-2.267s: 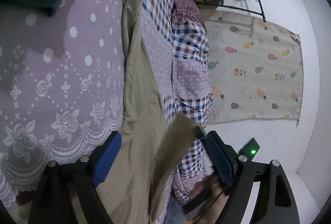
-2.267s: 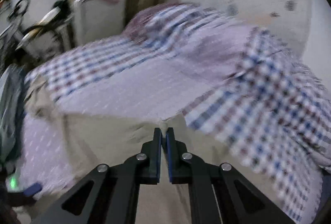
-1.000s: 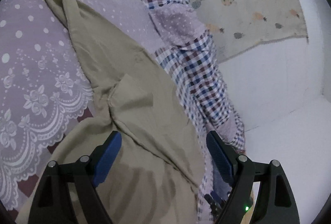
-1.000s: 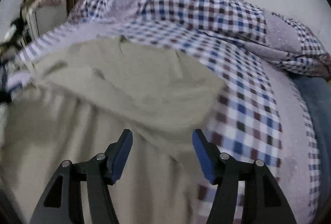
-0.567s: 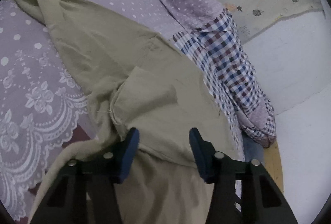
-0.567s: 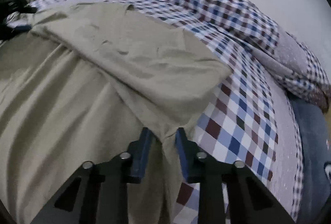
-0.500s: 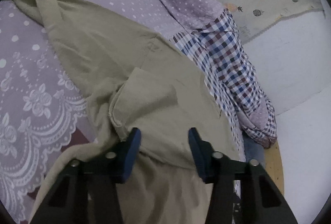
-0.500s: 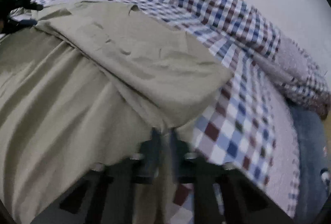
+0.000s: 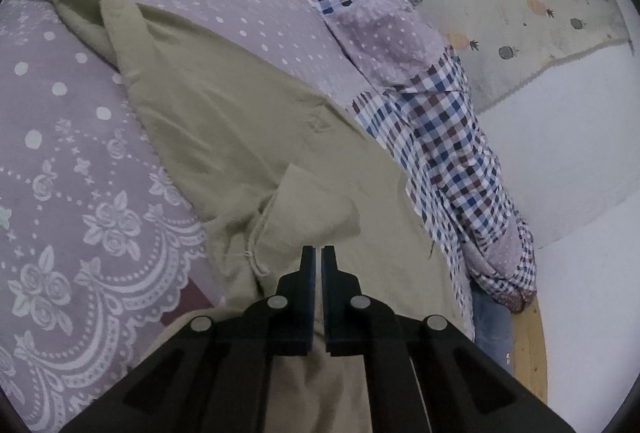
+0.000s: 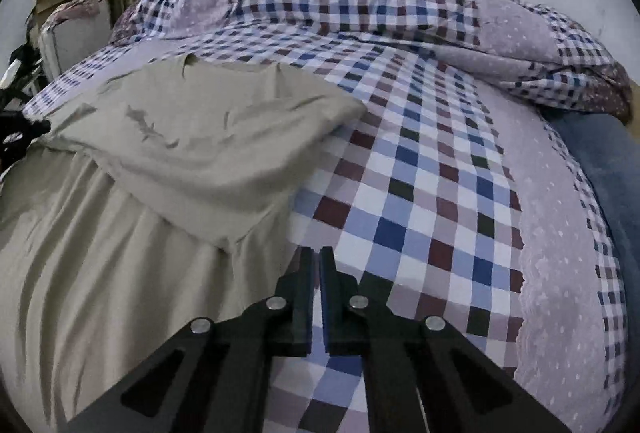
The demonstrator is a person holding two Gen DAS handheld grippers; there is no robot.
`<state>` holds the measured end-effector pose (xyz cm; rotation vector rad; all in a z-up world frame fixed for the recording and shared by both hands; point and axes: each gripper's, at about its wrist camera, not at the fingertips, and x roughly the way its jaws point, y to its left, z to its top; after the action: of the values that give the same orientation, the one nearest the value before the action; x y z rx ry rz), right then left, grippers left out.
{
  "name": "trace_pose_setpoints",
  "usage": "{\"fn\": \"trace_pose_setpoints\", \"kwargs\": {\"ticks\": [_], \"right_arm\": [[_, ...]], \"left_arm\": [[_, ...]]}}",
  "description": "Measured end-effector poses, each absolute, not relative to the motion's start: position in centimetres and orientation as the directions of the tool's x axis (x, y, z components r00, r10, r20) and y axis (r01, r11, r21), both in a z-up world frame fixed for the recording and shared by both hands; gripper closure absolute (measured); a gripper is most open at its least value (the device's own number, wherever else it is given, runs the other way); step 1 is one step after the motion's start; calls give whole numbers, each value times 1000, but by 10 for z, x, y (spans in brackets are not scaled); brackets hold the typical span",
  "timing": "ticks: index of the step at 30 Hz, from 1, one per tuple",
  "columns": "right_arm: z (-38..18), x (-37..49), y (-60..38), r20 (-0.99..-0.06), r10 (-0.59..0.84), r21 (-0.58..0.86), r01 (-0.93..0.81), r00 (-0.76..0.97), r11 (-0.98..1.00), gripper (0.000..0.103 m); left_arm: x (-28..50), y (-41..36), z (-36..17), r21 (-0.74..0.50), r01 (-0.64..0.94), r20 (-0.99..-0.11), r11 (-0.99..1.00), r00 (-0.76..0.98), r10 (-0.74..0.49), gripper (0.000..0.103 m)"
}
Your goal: Fold clothes
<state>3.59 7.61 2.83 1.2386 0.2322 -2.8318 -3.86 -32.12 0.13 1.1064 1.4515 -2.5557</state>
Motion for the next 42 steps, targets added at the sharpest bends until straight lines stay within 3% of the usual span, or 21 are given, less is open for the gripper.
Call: {"fn": "trace_pose_setpoints", "kwargs": {"ticks": [1,2,4,8,12,15,16,19,22,29,32,35,42], "right_arm": [[30,37,70,-727,18,-130,112,-686,-985,91],[31,38,63,-722,14,-141,127,-692,-982,77],[28,41,44,-712,6,-183,178,-702,-967,64],[14,36,15,-719,54,-285,224,-692,-932,63],[0,24,5,-733,102,-341,233,-673,-911,66],[-7,23,-7,-723,132,-408,264,-678,-874,75],[-8,23,-9,-719,142,-420,263,-680,-869,92],[6,25,9,-700,130,-357,187,-703,-915,102],[22,30,35,-695,94,-251,117,-713,-961,103],[31,36,66,-705,114,-218,60,-700,-974,103],[33,45,49,-685,77,-243,128,-725,-961,97],[25,45,24,-684,84,-320,195,-724,-927,79],[-10,23,-1,-723,131,-411,269,-679,-871,80]], "left_arm": [[-40,-321,1,-750,331,-578,-573,-749,324,101],[-41,-322,0,-748,336,-583,-573,-745,324,101],[-42,-320,0,-743,336,-590,-578,-737,330,99],[-44,-317,0,-735,336,-602,-590,-723,339,80],[-47,-315,1,-739,320,-598,-593,-718,357,69],[-49,-314,3,-752,302,-583,-586,-719,378,61],[-50,-314,3,-754,301,-582,-584,-719,381,61],[-50,-315,2,-758,302,-578,-578,-720,383,61],[-50,-313,1,-742,311,-597,-594,-709,375,71],[-51,-313,1,-732,316,-611,-604,-697,376,71],[-52,-311,3,-732,308,-612,-608,-688,388,62],[-52,-308,7,-740,288,-601,-608,-690,403,50],[-55,-306,8,-739,274,-599,-615,-685,415,47]]}}
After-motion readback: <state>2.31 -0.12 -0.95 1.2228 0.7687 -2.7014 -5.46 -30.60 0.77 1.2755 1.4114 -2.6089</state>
